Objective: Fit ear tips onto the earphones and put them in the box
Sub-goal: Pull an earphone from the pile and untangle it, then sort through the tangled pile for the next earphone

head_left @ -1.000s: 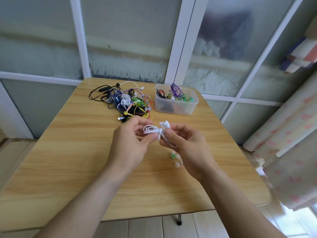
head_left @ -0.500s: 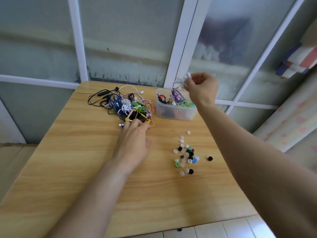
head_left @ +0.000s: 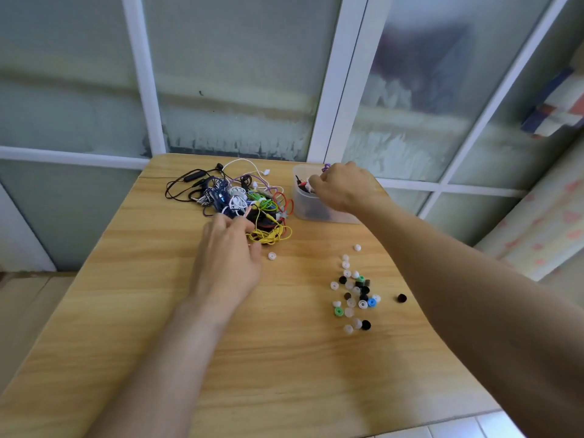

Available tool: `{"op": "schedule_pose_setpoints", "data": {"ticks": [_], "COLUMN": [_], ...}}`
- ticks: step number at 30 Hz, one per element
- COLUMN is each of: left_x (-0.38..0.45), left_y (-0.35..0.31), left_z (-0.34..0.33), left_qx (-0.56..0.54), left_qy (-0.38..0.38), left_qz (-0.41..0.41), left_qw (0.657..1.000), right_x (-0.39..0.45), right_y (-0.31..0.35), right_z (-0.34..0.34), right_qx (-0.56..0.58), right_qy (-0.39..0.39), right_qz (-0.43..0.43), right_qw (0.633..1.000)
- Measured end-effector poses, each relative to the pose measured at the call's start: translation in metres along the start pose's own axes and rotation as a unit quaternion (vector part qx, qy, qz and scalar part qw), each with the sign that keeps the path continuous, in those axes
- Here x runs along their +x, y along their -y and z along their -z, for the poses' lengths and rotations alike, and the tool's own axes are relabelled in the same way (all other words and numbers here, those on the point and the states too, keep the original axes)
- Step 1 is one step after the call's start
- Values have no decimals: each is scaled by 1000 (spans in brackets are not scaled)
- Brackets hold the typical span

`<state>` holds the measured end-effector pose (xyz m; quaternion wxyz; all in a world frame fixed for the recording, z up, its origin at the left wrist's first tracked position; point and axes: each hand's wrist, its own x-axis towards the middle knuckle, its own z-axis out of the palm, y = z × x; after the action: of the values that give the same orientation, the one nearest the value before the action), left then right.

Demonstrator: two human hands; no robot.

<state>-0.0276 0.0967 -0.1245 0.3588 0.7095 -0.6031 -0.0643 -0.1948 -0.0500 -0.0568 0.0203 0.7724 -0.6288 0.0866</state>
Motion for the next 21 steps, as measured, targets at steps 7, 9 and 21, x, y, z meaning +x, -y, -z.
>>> {"op": "schedule_pose_setpoints", "data": {"ticks": [7,9,21], "left_x": [1,0,3], "left_y": [10,10,10], "left_z": [3,2,19], "left_qx": [49,47,-108], "left_qy": [55,58,-130], "left_qz": [39,41,-27], "left_qw": [997,996,985], "right_x": [-41,-51,-55], "right_y": [29,36,36], "right_z": [-5,-12,-18], "right_qx": [164,135,254], "right_qy": [-116,-1,-40], "right_qz": [224,266,177], "right_qw": [954,954,950]}}
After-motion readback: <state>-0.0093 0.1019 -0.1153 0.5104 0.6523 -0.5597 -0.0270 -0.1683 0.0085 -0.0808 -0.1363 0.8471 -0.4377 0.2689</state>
